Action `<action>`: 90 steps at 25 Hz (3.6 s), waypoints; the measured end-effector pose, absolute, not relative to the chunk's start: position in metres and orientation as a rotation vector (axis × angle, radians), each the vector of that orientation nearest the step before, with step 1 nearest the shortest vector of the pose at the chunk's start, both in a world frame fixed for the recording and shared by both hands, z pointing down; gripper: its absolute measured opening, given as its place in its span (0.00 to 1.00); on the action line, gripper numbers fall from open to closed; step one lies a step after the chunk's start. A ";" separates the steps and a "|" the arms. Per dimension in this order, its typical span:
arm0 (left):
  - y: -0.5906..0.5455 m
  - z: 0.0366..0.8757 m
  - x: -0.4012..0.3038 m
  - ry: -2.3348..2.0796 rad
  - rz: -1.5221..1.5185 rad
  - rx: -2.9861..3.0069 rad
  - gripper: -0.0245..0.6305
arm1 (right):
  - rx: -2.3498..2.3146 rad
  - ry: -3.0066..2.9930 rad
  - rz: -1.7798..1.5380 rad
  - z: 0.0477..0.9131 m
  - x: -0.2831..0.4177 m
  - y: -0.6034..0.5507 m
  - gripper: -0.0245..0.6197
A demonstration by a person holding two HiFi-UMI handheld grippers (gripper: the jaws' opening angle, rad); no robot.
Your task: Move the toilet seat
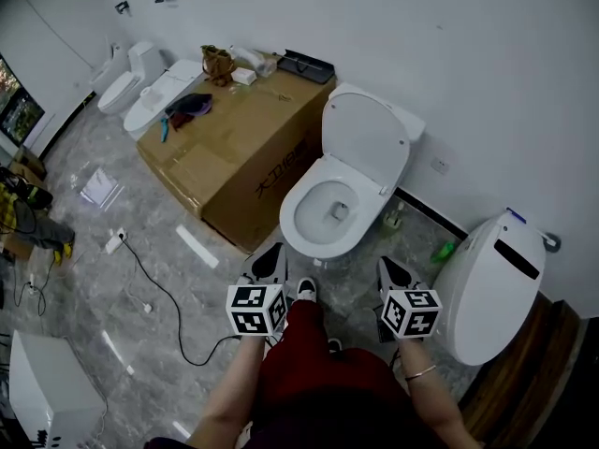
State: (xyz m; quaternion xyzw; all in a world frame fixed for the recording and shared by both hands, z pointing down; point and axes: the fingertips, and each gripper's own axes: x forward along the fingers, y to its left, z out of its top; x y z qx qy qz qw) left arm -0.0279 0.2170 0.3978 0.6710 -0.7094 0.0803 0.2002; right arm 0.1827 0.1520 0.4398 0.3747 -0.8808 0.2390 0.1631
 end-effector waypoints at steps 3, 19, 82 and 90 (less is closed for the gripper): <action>0.195 0.410 -0.041 -1.962 0.232 1.870 0.08 | 1.080 -2.484 0.706 0.450 0.173 0.132 0.06; 0.045 0.460 -0.145 -1.810 0.357 1.883 0.08 | 1.209 -2.272 0.864 0.495 0.103 0.009 0.06; 0.052 0.839 -0.174 -1.385 0.510 1.305 0.34 | 1.074 -1.553 1.629 0.851 0.086 0.051 0.45; 0.049 0.855 -0.170 -1.338 0.495 1.279 0.36 | 1.066 -1.514 1.685 0.864 0.071 0.053 0.47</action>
